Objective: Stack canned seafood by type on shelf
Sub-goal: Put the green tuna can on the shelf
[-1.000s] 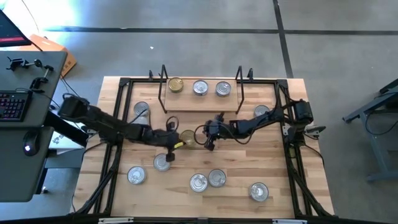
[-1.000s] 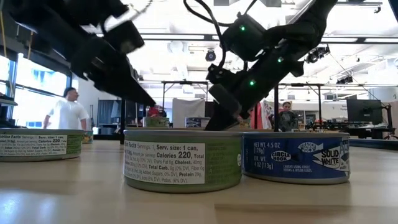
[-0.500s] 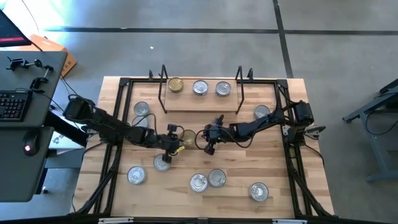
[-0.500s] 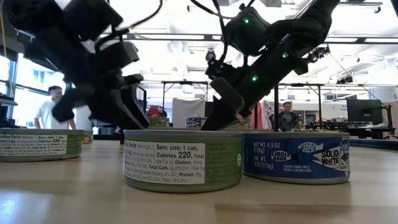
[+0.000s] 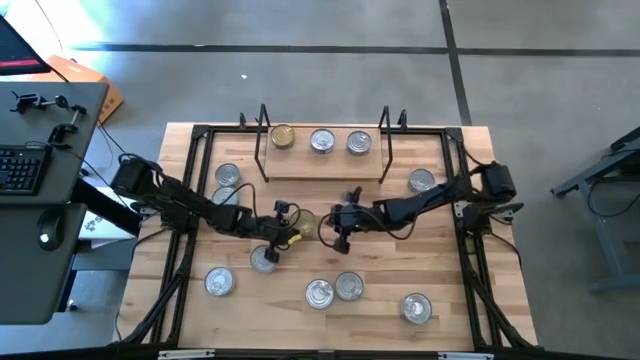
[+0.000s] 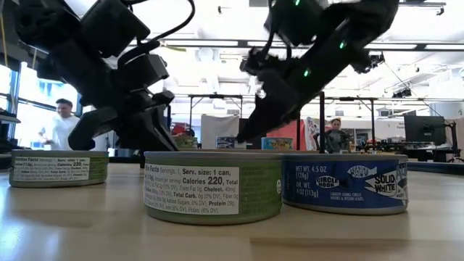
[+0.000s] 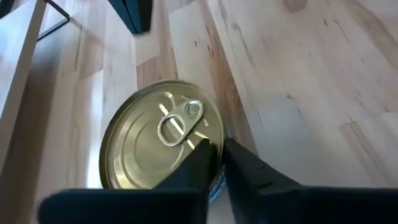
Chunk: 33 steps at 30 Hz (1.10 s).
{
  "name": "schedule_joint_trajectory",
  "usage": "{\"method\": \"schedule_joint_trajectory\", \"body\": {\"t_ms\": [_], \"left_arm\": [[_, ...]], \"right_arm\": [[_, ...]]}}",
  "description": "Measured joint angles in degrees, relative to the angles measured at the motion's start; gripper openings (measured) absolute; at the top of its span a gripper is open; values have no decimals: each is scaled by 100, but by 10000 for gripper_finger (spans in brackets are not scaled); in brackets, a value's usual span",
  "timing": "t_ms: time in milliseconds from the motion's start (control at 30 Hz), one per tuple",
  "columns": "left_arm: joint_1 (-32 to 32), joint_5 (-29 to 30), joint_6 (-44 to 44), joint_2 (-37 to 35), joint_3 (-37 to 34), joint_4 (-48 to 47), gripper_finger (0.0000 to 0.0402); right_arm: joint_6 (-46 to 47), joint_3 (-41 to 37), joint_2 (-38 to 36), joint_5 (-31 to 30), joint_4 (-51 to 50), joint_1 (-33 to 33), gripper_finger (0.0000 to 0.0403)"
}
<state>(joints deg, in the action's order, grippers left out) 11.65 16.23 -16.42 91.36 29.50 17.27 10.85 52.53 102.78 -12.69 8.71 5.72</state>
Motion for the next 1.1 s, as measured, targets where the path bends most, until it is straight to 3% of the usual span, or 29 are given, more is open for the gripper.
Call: {"method": "schedule_joint_trajectory", "body": {"t_ms": [300,567,700,1100], "left_arm": [[296,638,-50,-402,171,-244,3],[471,1507,-31,-510,1109,-1628,2],[471,2458,-65,-510,1409,-2008,1],[-318,3801,-491,-519,1602,-2035,1]], "right_arm": [[-166,0,-887,-179,-927,330,0],[-232,2,-828,-220,-664,382,0],[-234,2,-817,-227,-649,382,0],[-239,2,-815,-227,-636,382,0]]}}
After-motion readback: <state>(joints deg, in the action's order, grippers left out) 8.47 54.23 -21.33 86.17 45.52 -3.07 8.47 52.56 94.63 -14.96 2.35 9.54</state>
